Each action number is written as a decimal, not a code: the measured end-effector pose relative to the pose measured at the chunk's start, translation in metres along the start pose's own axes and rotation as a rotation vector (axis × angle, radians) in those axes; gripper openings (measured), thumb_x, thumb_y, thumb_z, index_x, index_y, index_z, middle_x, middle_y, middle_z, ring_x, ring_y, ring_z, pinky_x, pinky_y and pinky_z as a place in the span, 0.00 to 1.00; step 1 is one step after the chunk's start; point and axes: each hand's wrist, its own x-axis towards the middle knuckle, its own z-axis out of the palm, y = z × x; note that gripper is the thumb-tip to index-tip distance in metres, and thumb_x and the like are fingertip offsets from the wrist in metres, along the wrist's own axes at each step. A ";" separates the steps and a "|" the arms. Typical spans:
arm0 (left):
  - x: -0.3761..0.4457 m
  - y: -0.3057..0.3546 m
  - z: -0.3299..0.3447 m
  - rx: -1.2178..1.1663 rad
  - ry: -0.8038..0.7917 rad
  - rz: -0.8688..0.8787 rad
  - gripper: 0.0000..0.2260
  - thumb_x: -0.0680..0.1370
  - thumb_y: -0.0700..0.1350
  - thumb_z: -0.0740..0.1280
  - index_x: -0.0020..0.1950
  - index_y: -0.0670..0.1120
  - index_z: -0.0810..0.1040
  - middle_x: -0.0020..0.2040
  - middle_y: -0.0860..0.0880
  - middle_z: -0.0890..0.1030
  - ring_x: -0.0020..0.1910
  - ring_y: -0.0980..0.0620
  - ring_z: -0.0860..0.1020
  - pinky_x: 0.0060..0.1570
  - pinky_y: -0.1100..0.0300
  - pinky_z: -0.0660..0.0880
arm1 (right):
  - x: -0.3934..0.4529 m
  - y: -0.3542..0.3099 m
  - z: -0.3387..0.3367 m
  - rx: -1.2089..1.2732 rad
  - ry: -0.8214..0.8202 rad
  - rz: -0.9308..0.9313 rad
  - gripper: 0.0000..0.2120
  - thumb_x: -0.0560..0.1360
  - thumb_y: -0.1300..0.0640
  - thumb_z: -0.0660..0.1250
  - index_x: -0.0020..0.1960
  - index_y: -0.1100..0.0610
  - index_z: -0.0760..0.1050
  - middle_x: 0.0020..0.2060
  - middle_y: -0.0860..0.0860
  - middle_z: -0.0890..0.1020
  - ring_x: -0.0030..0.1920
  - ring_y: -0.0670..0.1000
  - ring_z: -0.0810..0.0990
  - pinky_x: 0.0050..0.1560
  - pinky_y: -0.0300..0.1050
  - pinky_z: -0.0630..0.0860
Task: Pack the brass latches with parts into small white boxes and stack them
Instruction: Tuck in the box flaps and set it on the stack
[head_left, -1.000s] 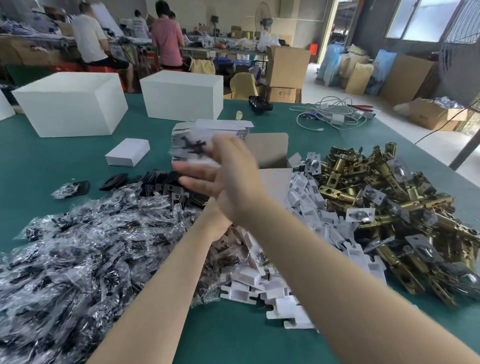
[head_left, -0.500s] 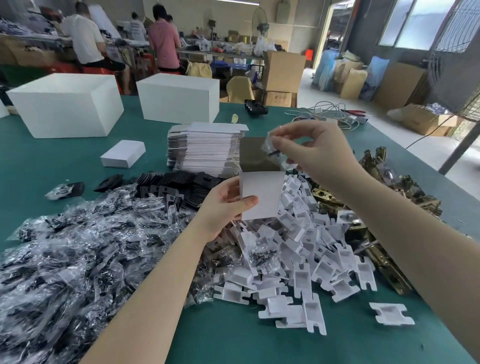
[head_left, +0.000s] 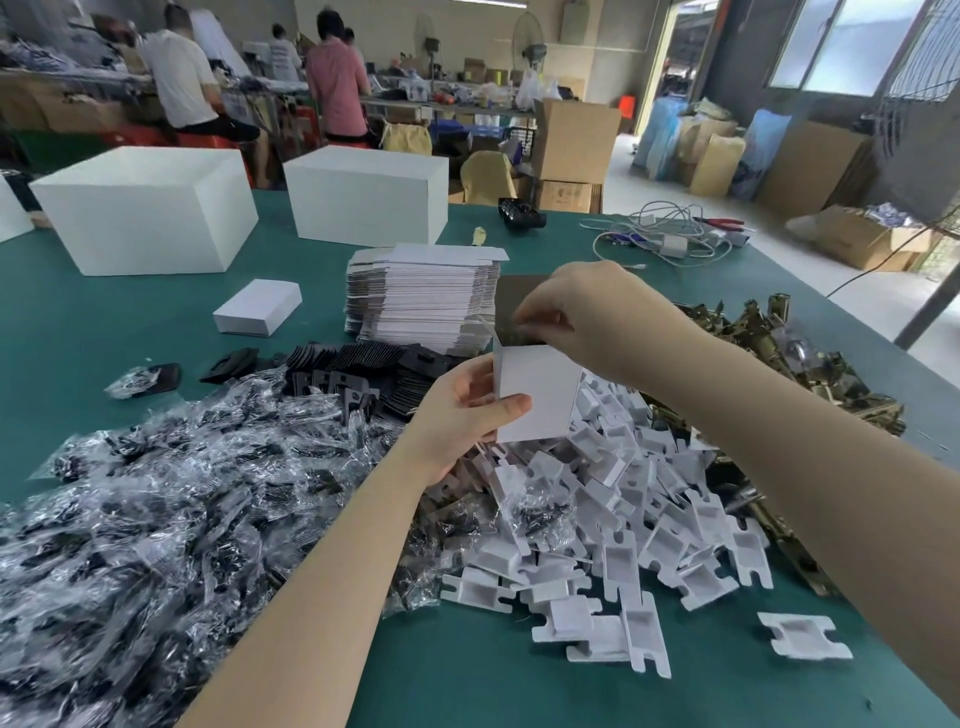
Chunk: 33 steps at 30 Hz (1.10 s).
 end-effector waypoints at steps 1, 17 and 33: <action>0.000 0.000 0.000 0.001 0.000 -0.001 0.18 0.71 0.44 0.74 0.60 0.58 0.81 0.52 0.53 0.85 0.47 0.56 0.82 0.37 0.64 0.75 | -0.001 0.000 0.000 -0.004 0.012 0.012 0.14 0.80 0.59 0.64 0.63 0.49 0.79 0.54 0.50 0.82 0.54 0.52 0.78 0.57 0.49 0.76; 0.001 -0.002 -0.001 0.047 0.010 0.020 0.19 0.70 0.44 0.75 0.55 0.66 0.81 0.53 0.55 0.85 0.45 0.59 0.83 0.35 0.67 0.75 | -0.042 0.022 0.055 0.751 0.525 0.552 0.08 0.78 0.46 0.66 0.55 0.47 0.74 0.46 0.40 0.80 0.44 0.37 0.78 0.45 0.35 0.75; -0.004 0.002 0.011 0.257 0.080 0.235 0.39 0.80 0.40 0.69 0.59 0.84 0.54 0.66 0.52 0.74 0.53 0.53 0.84 0.50 0.59 0.80 | -0.034 0.017 0.069 0.999 0.539 0.475 0.07 0.77 0.50 0.70 0.41 0.46 0.82 0.30 0.37 0.81 0.33 0.36 0.76 0.37 0.33 0.73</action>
